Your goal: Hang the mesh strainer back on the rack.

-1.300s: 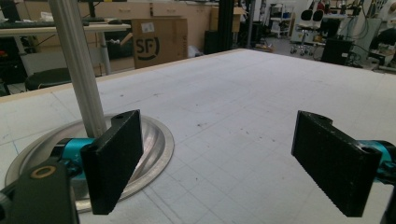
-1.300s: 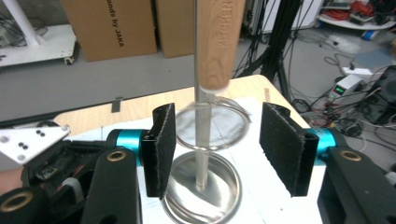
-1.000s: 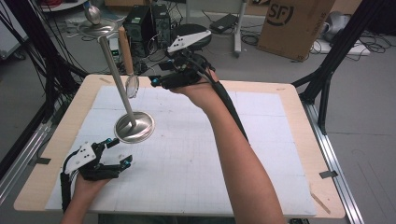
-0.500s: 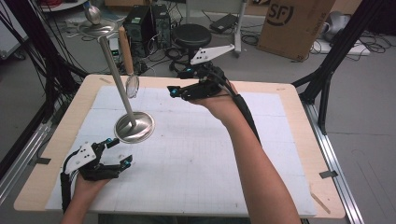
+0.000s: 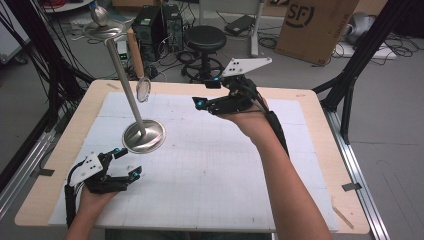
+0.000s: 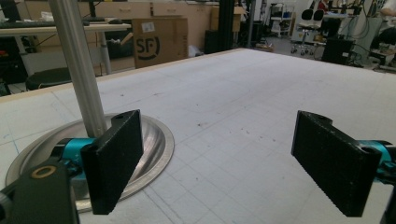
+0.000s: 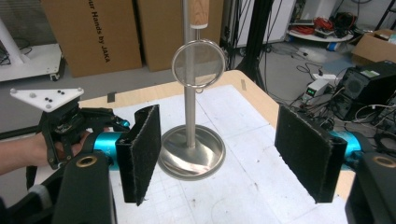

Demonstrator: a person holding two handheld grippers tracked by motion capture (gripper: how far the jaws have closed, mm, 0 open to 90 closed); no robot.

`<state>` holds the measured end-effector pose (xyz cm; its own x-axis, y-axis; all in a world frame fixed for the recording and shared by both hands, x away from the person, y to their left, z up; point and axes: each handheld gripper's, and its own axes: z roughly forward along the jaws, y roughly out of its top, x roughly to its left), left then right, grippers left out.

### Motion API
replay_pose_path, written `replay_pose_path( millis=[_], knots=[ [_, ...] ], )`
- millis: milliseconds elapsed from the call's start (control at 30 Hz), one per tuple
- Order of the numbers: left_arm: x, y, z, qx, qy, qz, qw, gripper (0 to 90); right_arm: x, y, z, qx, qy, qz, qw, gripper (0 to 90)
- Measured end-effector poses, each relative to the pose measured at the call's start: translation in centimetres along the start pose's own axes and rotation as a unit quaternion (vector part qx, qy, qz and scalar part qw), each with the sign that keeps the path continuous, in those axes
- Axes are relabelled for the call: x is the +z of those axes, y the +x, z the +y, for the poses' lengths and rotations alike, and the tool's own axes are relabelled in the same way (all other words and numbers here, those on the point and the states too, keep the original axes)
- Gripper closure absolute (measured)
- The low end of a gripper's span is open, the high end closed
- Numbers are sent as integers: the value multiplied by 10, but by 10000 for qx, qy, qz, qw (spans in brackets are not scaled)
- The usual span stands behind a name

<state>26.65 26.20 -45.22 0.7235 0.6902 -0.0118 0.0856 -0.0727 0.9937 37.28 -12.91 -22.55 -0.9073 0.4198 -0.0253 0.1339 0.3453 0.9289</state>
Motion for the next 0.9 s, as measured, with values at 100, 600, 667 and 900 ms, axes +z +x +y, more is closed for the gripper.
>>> replay_pose_path(
  millis=[100, 600, 667, 900],
  knots=[
    [0, 0, 0, -15, -23, -2, 10000, 172, -6, 1, -6, -43, -8, -73, 10000, 302],
    [0, 0, 0, 21, -8, 11, 10000, 172, -49, -2, -72, 407, -379, -315, 9980, 284],
    [0, -1, 0, 21, -13, 16, 10000, 172, -54, -2, -83, 499, -438, -414, 9969, 277],
    [0, -1, 0, 46, -5, 16, 10000, 172, -64, 3, -119, 608, -434, -560, 9956, 269]
  ],
)
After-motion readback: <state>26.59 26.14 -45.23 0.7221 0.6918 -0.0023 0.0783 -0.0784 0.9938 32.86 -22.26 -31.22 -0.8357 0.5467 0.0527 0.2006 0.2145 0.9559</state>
